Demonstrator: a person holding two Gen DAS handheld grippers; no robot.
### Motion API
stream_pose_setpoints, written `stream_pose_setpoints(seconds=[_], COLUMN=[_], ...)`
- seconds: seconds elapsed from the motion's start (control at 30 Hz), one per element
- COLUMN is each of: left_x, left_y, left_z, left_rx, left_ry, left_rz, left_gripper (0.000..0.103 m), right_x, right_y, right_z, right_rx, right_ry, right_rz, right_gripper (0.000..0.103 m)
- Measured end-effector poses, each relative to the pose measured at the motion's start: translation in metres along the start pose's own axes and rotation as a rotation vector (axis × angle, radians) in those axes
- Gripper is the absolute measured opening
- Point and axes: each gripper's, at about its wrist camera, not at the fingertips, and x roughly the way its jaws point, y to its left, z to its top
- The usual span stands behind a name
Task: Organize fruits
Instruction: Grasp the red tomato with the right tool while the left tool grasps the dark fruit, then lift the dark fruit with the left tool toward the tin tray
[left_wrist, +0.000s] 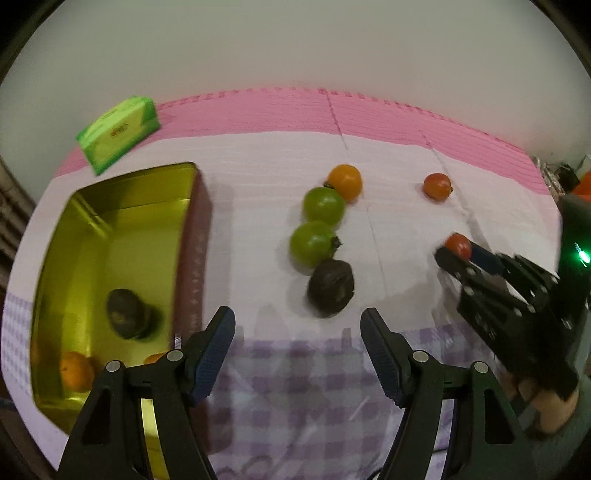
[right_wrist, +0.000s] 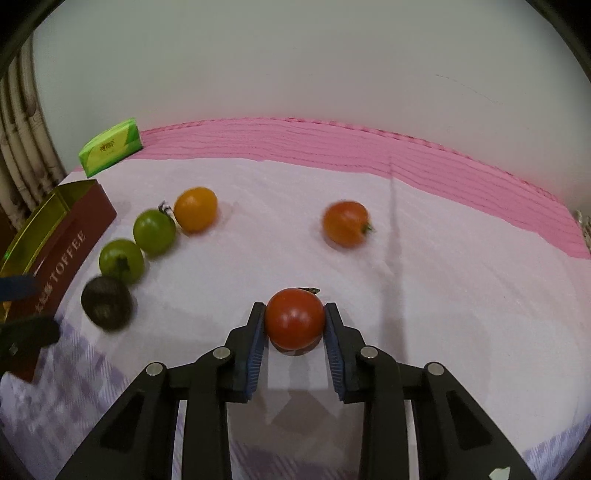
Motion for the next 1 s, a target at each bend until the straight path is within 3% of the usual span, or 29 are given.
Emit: stream_pose_setpoints(seconds=[0.33, 0.43, 0.57, 0.63, 0.8, 0.83, 1.0], left_x=[0.034, 0.035, 0.037, 0.036, 0.026, 0.022, 0.009], left_y=[-0.014, -0.016, -0.016, -0.016, -0.020, -0.018, -0.013], left_z=[0.010, 0.013, 0.014, 0.012, 0.004, 0.001, -0.005], left_rx=[-0.001, 0.005, -0.002, -0.011, 0.016, 0.016, 0.014], left_ry=[0.037, 0.024, 0.029, 0.026, 0.006, 0.003, -0.003], left_rz=[-0.016, -0.015, -0.034, -0.037, -0.018, -0.019, -0.029], left_gripper=[0.069, 0.061, 0.039, 0.033, 0.031, 0.025, 0.024], right_x=[-0.003, -0.003, -0.004, -0.004, -0.004, -0.004, -0.004], right_y=[-0.004, -0.007, -0.007, -0.006, -0.006, -0.006, -0.005], right_z=[-0.003, -0.004, -0.006, -0.006, -0.007, -0.008, -0.008], right_rx=[0.012, 0.014, 0.009, 0.010, 0.006, 0.005, 0.002], right_ry=[0.000, 0.000, 0.001, 0.001, 0.001, 0.001, 0.002], right_rz=[0.006, 0.013, 0.007, 0.007, 0.003, 0.001, -0.002], right_gripper=[0.029, 0.030, 0.031, 0.031, 0.031, 0.031, 0.031])
